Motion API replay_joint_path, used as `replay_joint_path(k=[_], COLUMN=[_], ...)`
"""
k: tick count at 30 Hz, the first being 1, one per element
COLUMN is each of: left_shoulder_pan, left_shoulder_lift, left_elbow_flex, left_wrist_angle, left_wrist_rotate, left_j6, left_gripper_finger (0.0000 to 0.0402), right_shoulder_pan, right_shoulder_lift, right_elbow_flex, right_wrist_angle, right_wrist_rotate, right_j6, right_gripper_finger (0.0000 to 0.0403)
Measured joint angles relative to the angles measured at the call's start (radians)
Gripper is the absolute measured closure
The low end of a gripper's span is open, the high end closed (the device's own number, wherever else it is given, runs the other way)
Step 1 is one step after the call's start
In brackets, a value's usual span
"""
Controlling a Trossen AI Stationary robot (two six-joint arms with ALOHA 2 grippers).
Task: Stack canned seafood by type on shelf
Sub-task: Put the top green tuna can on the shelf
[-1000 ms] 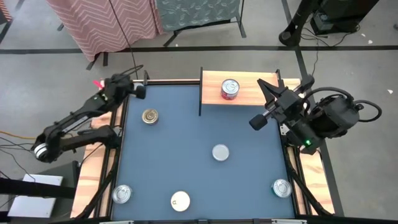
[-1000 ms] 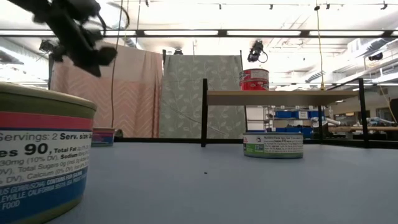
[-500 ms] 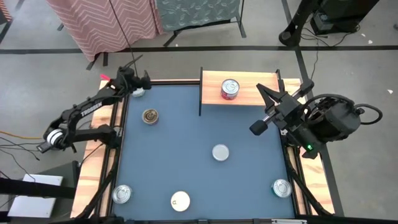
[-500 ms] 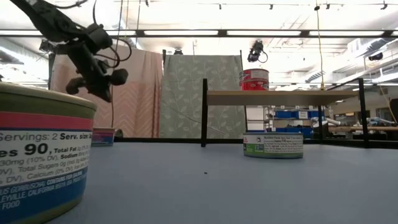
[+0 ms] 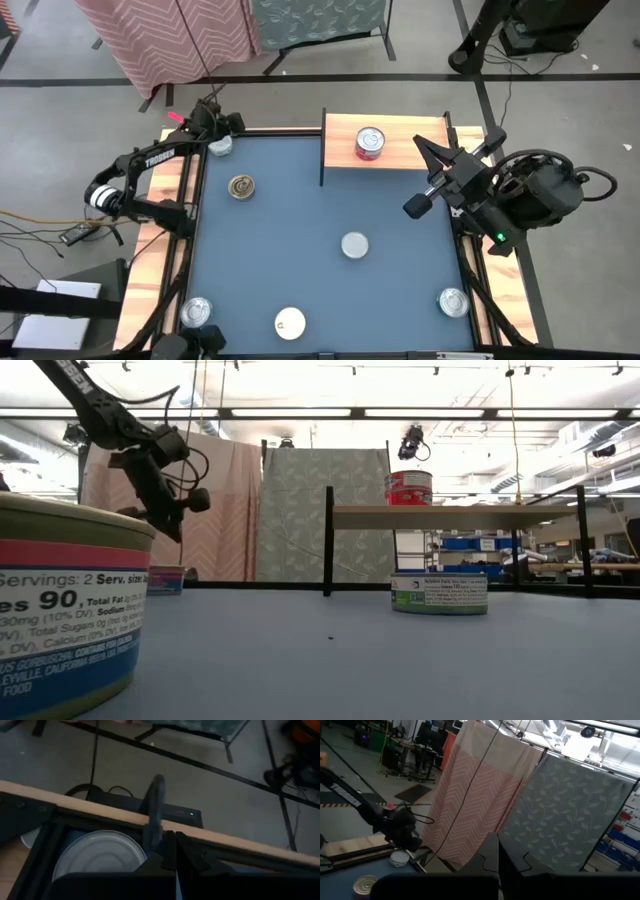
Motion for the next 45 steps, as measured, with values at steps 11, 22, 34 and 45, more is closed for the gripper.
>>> replay_joint_path(k=[11,22,34,45], left_shoulder_pan=[0.036,0.057,0.044,0.022], left_shoulder_lift=[0.126,0.160,0.221,0.232], left_elbow_flex=[0.044,0.061,0.133,0.135], left_wrist_angle=[-0.036,-0.057,-0.240,-0.286], left_wrist_rotate=[0.024,0.070,0.127,0.109], left_j6=[-0.151,-0.198,0.023,0.158], left_gripper_finger=[0.0401,0.0401,0.0401,0.0401], right_shoulder_pan=[0.021,0.021,0.068,0.093], right_shoulder_lift=[0.003,0.003,0.003,0.003], right_elbow_flex=[0.000,0.000,0.000,0.000], right_wrist_angle=[0.014,0.013,0.013,0.036], right_wrist_rotate=[0.000,0.000,0.000,0.000], right_j6=[0.000,-0.009,-0.009,-0.008], right_gripper_finger=[0.0398,0.0398,0.0398,0.0398])
